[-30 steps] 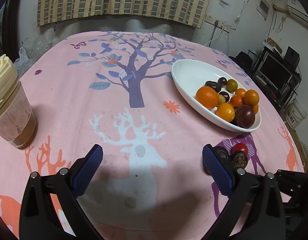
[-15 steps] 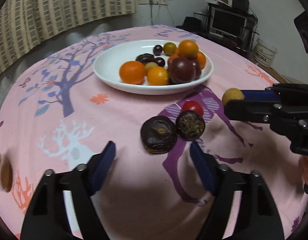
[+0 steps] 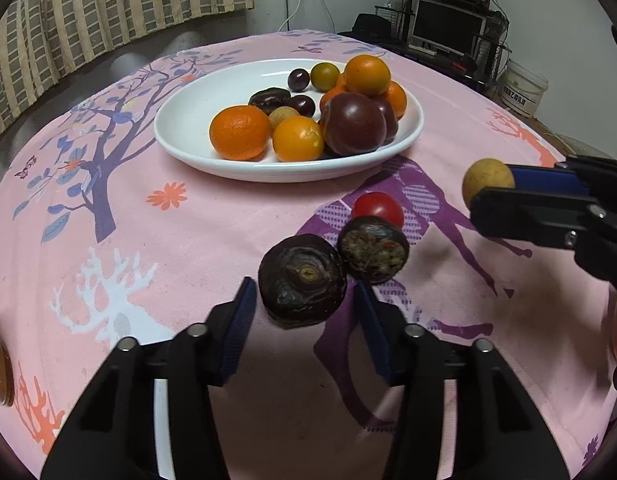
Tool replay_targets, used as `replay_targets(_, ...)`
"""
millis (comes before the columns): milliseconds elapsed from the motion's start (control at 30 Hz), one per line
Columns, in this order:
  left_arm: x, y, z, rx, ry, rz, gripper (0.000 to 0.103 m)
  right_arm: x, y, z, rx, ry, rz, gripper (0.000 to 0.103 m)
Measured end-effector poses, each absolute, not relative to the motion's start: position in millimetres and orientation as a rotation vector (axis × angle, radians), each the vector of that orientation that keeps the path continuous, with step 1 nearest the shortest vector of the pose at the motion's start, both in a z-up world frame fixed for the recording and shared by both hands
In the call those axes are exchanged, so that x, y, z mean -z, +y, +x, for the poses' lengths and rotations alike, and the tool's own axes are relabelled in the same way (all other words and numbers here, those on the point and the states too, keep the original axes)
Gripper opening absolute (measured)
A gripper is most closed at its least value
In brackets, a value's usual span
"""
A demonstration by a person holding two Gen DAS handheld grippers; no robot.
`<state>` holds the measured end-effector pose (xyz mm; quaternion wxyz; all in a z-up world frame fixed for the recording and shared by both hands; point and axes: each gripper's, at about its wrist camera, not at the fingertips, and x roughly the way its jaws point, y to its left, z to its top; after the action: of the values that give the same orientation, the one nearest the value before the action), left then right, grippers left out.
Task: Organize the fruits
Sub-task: 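Carry the mangosteen and yellow fruit to the white plate and release both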
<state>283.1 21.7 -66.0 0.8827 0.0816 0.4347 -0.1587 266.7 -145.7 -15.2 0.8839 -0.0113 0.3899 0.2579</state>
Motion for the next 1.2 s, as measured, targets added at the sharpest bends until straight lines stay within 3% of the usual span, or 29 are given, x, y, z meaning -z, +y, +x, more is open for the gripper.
replay_targets(200,62.8,21.6,278.5,0.331,0.91,0.157,0.042,12.6,-154.6,272.1,-0.512,0.776,0.002,0.026)
replay_targets(367,27.6,31.4,280.4,0.34,0.832,0.109,0.042,-7.8,-173.1,294.4,-0.481,0.696,0.078,0.026)
replay_targets(533,-11.2,36.2,327.7,0.305,0.741,0.023,0.042,-19.3,-176.7,333.1,-0.454,0.633,0.13,0.025)
replay_targets(767,-7.4,23.5,410.4,0.177,0.782,0.029,0.042,0.3,-161.0,392.9,-0.46,0.69,0.136,0.026)
replay_targets(800,-6.4,24.4,412.8,0.153,0.781,0.031,0.05,3.0,-160.8,396.5,-0.465,0.695,0.131,0.027)
replay_targets(833,-7.8,27.0,412.9,0.131,0.768,0.027,0.067,2.9,-162.5,396.6,-0.488,0.692,0.14,0.029)
replay_targets(933,-15.9,36.2,402.3,0.074,0.714,0.005,0.088,-2.8,-166.4,390.9,-0.505,0.69,0.149,0.037)
replay_targets(1200,-25.0,71.0,336.3,0.01,0.7,-0.082,0.098,-9.5,-157.5,346.6,-0.581,0.788,0.114,0.039)
